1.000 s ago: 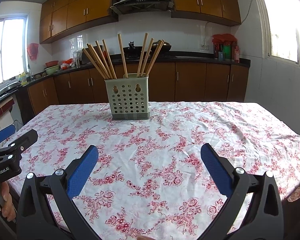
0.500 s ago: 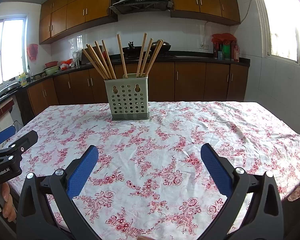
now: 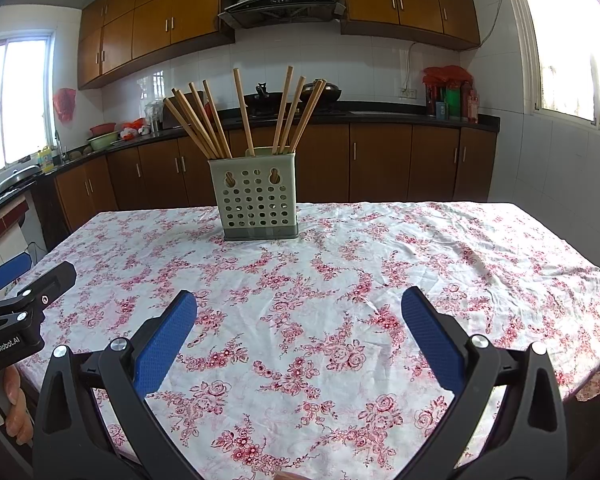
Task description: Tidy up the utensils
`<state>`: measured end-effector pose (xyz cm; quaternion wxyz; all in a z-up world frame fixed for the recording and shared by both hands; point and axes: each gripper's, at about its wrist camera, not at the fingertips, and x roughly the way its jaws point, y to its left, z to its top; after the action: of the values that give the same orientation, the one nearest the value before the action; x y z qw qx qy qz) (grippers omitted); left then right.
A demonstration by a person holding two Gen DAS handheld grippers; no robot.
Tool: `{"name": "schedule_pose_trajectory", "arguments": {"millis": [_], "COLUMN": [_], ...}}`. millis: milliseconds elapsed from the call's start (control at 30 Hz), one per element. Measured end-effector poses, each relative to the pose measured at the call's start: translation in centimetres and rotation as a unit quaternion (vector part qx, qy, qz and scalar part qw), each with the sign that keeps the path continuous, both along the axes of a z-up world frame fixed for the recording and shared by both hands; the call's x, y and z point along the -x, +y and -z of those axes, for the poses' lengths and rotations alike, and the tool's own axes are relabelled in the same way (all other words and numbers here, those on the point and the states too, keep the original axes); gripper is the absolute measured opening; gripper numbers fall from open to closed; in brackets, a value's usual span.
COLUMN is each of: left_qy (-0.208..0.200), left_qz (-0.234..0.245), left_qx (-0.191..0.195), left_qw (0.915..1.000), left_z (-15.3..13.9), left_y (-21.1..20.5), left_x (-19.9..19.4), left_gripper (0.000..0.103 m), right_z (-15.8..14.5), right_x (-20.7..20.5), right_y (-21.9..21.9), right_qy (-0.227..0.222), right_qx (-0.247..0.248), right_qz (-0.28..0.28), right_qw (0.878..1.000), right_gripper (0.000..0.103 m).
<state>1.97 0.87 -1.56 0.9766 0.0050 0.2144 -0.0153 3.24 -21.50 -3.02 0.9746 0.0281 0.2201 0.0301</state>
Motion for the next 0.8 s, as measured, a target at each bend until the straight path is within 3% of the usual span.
{"name": "schedule_pose_trajectory", "arguments": {"millis": [800], "left_qy": [0.001], "left_qz": [0.001], "left_qx": [0.0], "left_qw": [1.0], "left_z": [0.07], "left_y": [0.02], "left_x": [-0.01], "left_gripper": [0.099], "right_z": [0.08], "right_x": [0.05], "right_y": [0.08], "right_qy": [0.001], "right_qx": [-0.002], "right_qz": [0.001], "right_qw": [1.0], "right_gripper": [0.101]}}
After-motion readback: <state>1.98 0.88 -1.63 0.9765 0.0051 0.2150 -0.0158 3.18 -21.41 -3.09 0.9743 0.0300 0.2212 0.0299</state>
